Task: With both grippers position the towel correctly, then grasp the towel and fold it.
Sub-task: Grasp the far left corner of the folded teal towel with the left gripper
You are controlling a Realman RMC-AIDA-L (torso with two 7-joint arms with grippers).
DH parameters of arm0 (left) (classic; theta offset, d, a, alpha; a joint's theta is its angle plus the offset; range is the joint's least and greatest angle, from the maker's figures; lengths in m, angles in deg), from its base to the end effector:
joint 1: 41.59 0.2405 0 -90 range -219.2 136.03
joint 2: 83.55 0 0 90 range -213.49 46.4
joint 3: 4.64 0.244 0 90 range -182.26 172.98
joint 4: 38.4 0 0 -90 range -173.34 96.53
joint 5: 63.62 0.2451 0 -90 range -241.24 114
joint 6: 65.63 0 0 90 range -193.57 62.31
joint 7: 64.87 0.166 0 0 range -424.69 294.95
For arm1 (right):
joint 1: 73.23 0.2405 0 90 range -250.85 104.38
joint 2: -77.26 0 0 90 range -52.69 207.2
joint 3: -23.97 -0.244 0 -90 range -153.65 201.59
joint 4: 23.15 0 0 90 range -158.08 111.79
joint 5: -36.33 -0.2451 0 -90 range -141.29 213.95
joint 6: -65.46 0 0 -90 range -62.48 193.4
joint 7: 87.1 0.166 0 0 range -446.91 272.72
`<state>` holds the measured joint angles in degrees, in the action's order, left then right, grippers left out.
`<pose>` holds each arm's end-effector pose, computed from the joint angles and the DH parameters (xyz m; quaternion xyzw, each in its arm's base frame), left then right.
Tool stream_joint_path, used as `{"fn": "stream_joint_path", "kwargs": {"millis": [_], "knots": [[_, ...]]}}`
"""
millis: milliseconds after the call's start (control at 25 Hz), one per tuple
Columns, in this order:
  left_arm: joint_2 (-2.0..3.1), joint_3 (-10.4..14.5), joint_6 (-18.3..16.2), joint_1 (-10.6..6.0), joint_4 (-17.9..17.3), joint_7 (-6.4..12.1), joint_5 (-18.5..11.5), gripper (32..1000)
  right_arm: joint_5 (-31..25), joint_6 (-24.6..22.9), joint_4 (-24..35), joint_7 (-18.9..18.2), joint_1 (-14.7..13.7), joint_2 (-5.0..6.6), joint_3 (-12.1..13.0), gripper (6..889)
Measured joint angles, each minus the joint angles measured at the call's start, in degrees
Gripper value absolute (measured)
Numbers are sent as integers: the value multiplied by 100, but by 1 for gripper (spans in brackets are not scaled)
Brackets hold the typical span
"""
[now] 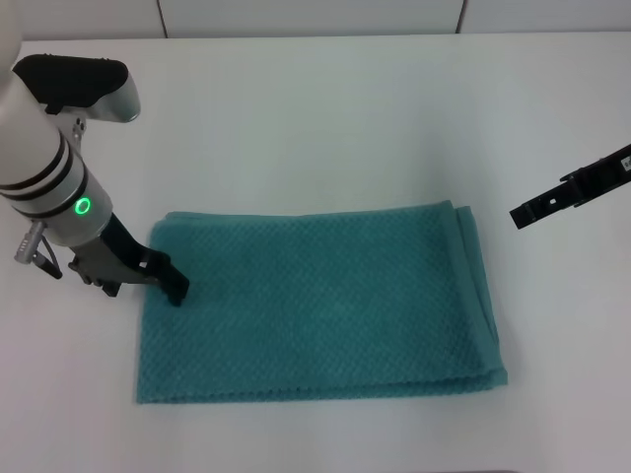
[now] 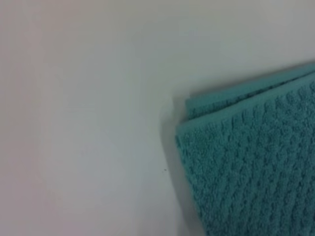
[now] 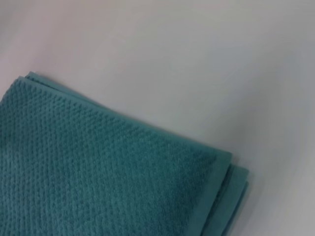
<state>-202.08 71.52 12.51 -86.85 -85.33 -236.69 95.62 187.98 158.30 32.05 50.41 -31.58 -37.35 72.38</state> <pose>-0.2478 0.4079 -0.0482 -0.7599 -0.5600 0.2362 0.2306 0.2536 0.4069 0.0463 -0.8571 0.4845 -0.0983 0.1450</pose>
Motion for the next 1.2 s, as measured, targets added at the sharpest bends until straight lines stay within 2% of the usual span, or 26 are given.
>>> {"fn": "stream_joint_path", "kwargs": {"millis": [240, 360, 600, 880, 1200], "knots": [[-3, -181, -69, 6, 32, -6, -46, 862, -2, -31, 0, 7, 0, 0, 1, 856], [-3, -182, -109, 13, 34, -7, -34, 862, -3, -31, 0, 10, 0, 0, 2, 857], [-4, -87, -225, 50, 35, -2, -3, 861, -4, -31, 0, 12, 0, 0, 2, 856], [-2, 197, -340, 82, 35, 8, 6, 860, -9, -38, -66, 10, -17, 0, 2, 857], [2, 217, -407, 102, 35, 9, 11, 859, -12, -39, -70, 7, -18, 0, 2, 856]]}}
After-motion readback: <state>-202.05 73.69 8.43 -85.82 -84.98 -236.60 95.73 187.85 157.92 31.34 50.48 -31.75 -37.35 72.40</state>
